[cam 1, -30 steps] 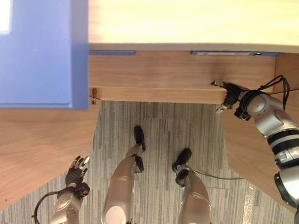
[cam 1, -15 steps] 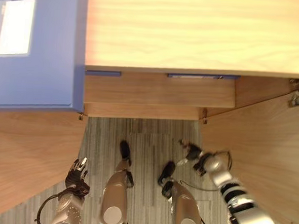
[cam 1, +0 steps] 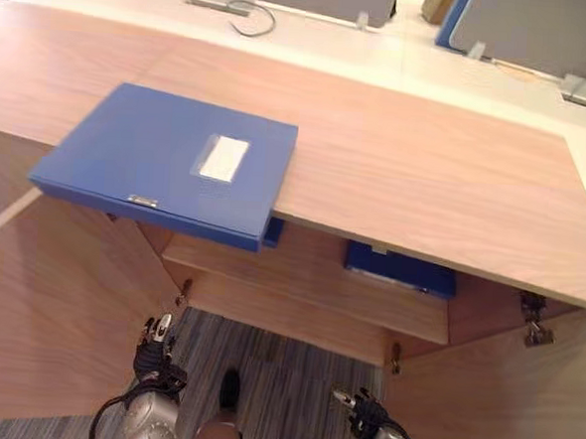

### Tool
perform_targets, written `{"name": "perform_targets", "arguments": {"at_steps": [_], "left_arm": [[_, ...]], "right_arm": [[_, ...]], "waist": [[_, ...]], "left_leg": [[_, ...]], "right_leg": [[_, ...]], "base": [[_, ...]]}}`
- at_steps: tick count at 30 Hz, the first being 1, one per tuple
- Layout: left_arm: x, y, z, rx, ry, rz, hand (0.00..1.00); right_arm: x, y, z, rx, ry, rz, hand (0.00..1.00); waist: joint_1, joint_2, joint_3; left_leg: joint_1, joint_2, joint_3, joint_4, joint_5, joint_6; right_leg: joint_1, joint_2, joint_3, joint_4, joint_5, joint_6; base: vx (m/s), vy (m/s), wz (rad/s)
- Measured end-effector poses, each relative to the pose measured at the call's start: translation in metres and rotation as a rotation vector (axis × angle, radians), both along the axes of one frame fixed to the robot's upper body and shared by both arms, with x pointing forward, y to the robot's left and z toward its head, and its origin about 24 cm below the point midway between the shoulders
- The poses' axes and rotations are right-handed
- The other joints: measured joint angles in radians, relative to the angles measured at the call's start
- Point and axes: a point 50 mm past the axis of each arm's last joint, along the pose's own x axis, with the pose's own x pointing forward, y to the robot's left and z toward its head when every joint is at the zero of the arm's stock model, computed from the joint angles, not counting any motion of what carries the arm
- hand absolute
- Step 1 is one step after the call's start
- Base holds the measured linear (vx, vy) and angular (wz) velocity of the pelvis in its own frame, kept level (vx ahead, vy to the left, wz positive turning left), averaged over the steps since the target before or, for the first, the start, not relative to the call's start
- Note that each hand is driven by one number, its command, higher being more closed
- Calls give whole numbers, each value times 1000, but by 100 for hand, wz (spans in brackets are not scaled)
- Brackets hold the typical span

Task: Walk over to the cabinet, pick up the folder, carry it to the office cabinet, place the folder inside the office cabinet, then close the office cabinet door

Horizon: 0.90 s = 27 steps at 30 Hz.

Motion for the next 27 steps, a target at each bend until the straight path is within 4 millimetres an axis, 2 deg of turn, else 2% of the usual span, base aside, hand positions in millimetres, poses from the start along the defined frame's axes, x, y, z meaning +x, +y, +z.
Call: {"name": "perform_targets", "arguments": {"at_steps": [5, 8, 13, 18, 22, 23, 24, 25, 27], "left_arm": [[-7, 18, 22, 124, -34, 108, 0], [-8, 29, 44, 242, -67, 180, 0], [-5, 35, 89, 478, -147, 251, 0], [-18, 44, 126, 697, -192, 387, 0], [-31, 48, 153, 951, -175, 528, 0], [-35, 48, 161, 1070, -143, 585, 0], [-39, 48, 168, 1178, -119, 640, 0], [-41, 49, 172, 1215, -114, 663, 0], [-48, 52, 183, 1373, -72, 736, 0]], "right_arm": [[-7, 6, -3, 6, 19, 25, 0], [-12, 6, -4, 10, 31, 19, 0], [-27, 9, -9, 48, 63, -7, 0], [-36, 19, -11, 80, 84, -6, 0], [-30, 27, -9, 70, 64, 88, 0], [-27, 30, -8, 64, 48, 122, 0], [-21, 33, -5, 54, 18, 158, 0], [-17, 34, -3, 49, -1, 174, 0], [3, 38, 10, 26, -109, 255, 0]], "waist": [[33, -5, -11], [54, -13, -16], [61, -33, -30], [61, -35, -31], [59, -35, -31], [56, -35, -31], [55, -35, -31], [55, -35, -31], [50, -34, -31]], "left_leg": [[-1, -22, -46, 0, -1, 3], [-11, -29, -70, 0, 1, 3], [-15, -38, -114, 0, 7, -2], [-12, -39, -127, 0, 10, -1], [-11, -35, -125, 0, 12, -1], [-11, -30, -120, 0, 13, -2], [-11, -26, -113, 0, 13, -2], [-12, -24, -109, 0, 13, -3], [-11, -13, -80, 0, 12, -3]], "right_leg": [[32, -3, -43, -9, -2, 5], [36, 0, -52, -16, -2, 5], [59, 11, -65, -33, -3, 5], [74, 21, -73, -52, -3, 5], [78, 29, -69, -66, -2, 4], [75, 30, -64, -68, -1, 3], [65, 32, -56, -69, 0, 2], [61, 33, -50, -69, 0, 1], [47, 36, -18, -69, 4, -4]], "base": [[39, -8, 32], [16, -3, 21], [-5, -9, 25], [-28, -8, 9], [-3, -3, -1], [-24, -20, -13], [-21, -18, -18], [-19, -18, -34], [-3, -13, -37]]}}
